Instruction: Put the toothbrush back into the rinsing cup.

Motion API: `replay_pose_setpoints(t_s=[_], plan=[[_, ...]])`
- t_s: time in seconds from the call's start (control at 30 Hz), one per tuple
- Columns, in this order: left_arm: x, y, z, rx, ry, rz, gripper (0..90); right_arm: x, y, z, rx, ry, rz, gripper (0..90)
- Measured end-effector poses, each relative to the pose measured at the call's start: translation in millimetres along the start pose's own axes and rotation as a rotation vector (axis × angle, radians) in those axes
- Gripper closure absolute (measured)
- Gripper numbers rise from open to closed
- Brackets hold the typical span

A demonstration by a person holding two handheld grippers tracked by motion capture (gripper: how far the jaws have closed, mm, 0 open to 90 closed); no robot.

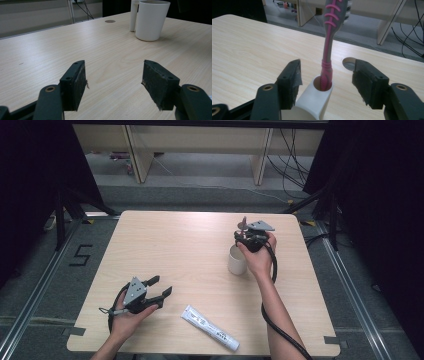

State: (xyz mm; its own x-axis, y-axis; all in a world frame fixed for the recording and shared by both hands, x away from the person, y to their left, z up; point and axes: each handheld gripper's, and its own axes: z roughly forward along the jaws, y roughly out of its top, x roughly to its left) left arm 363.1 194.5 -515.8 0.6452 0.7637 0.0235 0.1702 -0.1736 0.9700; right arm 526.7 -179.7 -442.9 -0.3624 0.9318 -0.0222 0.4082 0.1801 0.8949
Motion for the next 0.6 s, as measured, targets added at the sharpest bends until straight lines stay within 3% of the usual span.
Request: replay_pose_setpoints(t_s=[0.1, 0.17, 0.2, 0.3, 0.33, 0.6], plan=[[-0.3, 0.4, -0.2, 0.004, 0.0, 0.003, 35.4, -1.2, 1.5, -5.2, -0.002, 0.007, -0.009, 37.5], [-0.8, 0.6, -0.2, 0.003, -0.001, 0.001, 35.3, -0.5, 1.5, -8.5, 0.018, 0.008, 0.02, 37.3], [-1.1, 0.5, 0.1, 0.0, -0.004, -0.003, 35.3, -2.0, 2.1, -10.4, 0.015, 0.007, -0.007, 37.3], [-1.5, 1.9, -1.0, 0.003, -0.013, -0.011, 35.6, 0.1, 1.9, -16.8, 0.032, 0.013, 0.032, 37.1], [-1.5, 2.5, -0.8, -0.004, -0.02, -0.015, 35.6, -2.1, 2.2, -18.0, 0.022, 0.016, 0.012, 37.1], [-3.1, 7.0, -3.1, -0.015, -0.036, -0.004, 35.0, -6.1, 2.7, -41.2, 0.044, 0.03, 0.019, 37.0]])
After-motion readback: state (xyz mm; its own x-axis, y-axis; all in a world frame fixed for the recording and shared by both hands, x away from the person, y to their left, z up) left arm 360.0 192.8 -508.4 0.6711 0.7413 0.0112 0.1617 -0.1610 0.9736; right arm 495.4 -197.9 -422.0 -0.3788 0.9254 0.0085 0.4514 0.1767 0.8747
